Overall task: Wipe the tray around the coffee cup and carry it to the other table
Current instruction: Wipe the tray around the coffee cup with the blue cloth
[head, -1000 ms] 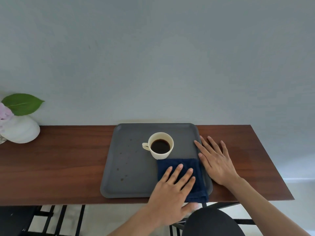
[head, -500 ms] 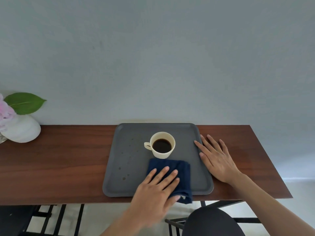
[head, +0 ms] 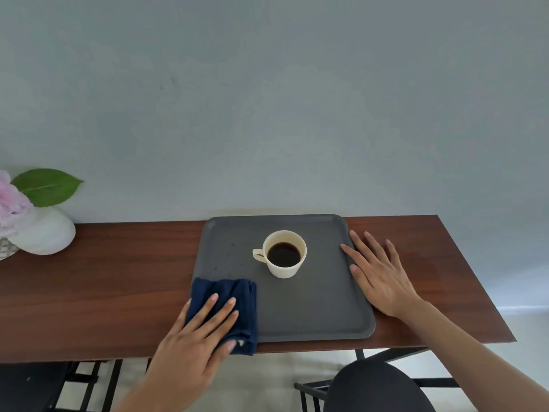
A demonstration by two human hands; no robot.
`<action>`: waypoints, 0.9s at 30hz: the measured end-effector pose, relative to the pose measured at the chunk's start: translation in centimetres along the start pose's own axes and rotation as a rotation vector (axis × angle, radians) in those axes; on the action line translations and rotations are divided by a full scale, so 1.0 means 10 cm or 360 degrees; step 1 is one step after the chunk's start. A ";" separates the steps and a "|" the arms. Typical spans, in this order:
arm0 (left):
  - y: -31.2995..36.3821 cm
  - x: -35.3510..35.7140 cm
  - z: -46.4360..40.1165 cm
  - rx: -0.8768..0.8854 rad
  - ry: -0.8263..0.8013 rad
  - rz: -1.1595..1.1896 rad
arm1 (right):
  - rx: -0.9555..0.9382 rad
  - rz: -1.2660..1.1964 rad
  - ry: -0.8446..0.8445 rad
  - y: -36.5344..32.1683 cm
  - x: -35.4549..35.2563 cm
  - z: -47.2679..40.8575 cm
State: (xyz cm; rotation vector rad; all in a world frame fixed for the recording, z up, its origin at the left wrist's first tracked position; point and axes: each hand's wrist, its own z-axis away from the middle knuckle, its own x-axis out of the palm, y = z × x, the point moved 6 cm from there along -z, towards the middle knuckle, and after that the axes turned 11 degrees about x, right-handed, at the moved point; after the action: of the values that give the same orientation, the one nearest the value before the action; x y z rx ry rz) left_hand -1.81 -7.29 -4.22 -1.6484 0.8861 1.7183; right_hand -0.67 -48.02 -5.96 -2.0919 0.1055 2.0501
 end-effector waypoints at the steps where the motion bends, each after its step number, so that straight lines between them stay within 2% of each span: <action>1: 0.06 0.00 -0.04 0.0020 0.0016 -0.0006 | 0.0005 0.0004 0.0002 0.00 0.00 0.00; 7: 0.57 0.04 -0.45 0.0182 0.0063 0.0090 | 0.0024 0.0007 -0.0021 0.00 0.03 0.00; 16: 1.42 0.15 -1.29 0.0414 -0.0069 0.0221 | 0.0031 0.0059 -0.0065 -0.01 0.03 0.00; 21: 1.33 0.13 -1.22 0.0374 0.0012 0.0226 | 0.0014 0.0074 -0.0071 0.01 0.05 -0.01; 27: 0.76 0.09 -0.70 0.0203 0.0103 0.0101 | 0.0001 0.0060 -0.0096 0.01 0.03 -0.02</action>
State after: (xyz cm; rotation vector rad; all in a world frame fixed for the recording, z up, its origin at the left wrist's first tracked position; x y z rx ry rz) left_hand -3.71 -17.46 -4.70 -1.6146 1.0664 1.6222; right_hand -0.49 -48.16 -6.28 -2.0404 0.1371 2.1323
